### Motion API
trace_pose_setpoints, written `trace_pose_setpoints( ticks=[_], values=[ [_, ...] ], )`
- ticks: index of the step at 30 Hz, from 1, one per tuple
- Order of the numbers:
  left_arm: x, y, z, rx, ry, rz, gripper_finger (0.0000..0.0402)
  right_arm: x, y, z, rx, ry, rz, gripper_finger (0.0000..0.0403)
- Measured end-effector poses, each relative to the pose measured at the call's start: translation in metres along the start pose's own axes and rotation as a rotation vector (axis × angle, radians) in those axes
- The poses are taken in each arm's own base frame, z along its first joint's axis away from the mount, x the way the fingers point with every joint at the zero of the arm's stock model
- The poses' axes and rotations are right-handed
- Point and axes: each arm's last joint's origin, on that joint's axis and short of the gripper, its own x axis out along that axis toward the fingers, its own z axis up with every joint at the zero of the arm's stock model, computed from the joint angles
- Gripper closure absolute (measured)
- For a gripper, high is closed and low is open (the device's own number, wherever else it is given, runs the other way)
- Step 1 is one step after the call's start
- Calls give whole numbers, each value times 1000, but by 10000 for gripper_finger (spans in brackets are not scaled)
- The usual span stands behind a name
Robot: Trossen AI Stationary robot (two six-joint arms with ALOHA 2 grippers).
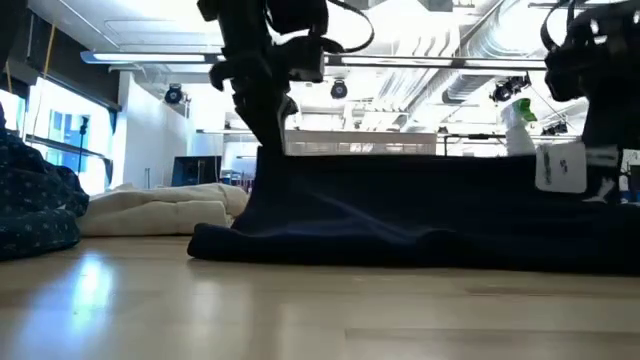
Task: Fold Laundry from Bin
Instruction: Fold the black boxer short
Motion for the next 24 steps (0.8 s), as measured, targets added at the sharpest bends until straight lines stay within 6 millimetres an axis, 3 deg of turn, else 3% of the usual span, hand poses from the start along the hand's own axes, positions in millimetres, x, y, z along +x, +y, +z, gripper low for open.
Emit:
trace_pose_setpoints(
  ticks=[5, 9, 19, 21, 24],
  values=[
    [-44, -7, -6, 79, -47, -108, 401, -6, 12, 0, -24, 141, 177, 403],
    [-70, -15, -14, 72, -126, -408, 401, -14, 31, -4, -11, 345, 416, 403],
    [-67, -48, -20, 43, -49, -657, 401, -13, 68, -25, -115, 424, 721, 403],
    [-68, -47, -18, 56, -74, -550, 401, -10, 64, -23, -106, 356, 663, 403],
    [-62, -27, -8, 43, -152, -353, 401, 0, 45, -16, -39, 257, 423, 403]
  ],
)
